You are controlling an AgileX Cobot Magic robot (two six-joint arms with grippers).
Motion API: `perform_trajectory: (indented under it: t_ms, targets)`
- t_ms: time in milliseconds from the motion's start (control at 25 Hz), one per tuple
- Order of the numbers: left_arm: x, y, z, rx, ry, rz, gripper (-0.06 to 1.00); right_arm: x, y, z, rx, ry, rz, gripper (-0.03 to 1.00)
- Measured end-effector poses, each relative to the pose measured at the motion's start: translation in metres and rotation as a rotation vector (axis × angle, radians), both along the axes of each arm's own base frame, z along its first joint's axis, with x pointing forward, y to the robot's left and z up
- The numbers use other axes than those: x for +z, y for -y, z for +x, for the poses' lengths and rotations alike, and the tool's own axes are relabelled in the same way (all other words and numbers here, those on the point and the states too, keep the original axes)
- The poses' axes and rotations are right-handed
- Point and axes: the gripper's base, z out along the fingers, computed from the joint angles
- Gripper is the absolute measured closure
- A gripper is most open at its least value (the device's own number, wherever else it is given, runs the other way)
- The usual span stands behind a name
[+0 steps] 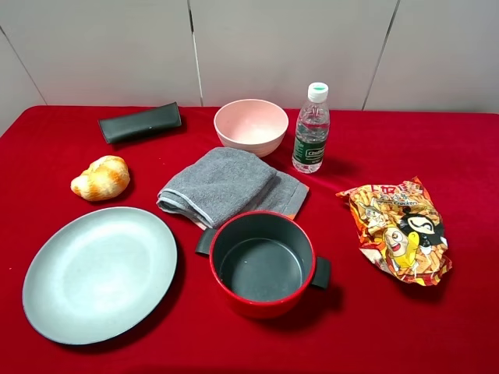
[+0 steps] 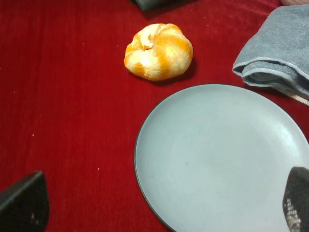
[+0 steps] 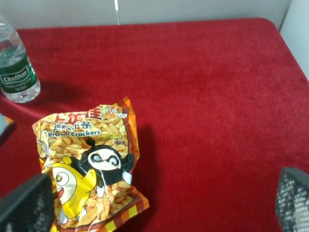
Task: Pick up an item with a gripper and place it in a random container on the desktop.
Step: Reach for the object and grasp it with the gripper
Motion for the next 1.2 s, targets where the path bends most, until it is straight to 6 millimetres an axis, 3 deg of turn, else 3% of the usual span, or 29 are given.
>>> perform_trajectory:
  t_ms: [920, 1200]
  targets:
    - [0.0, 0.0, 0.0, 0.0, 0.0, 0.0, -0.01, 0.0, -0.003, 0.0, 0.023, 0.002, 0.034, 0.27]
    - [0.0, 0.0, 0.0, 0.0, 0.0, 0.0, -0.01, 0.016, -0.008, -0.003, 0.058, 0.035, 0.084, 0.27]
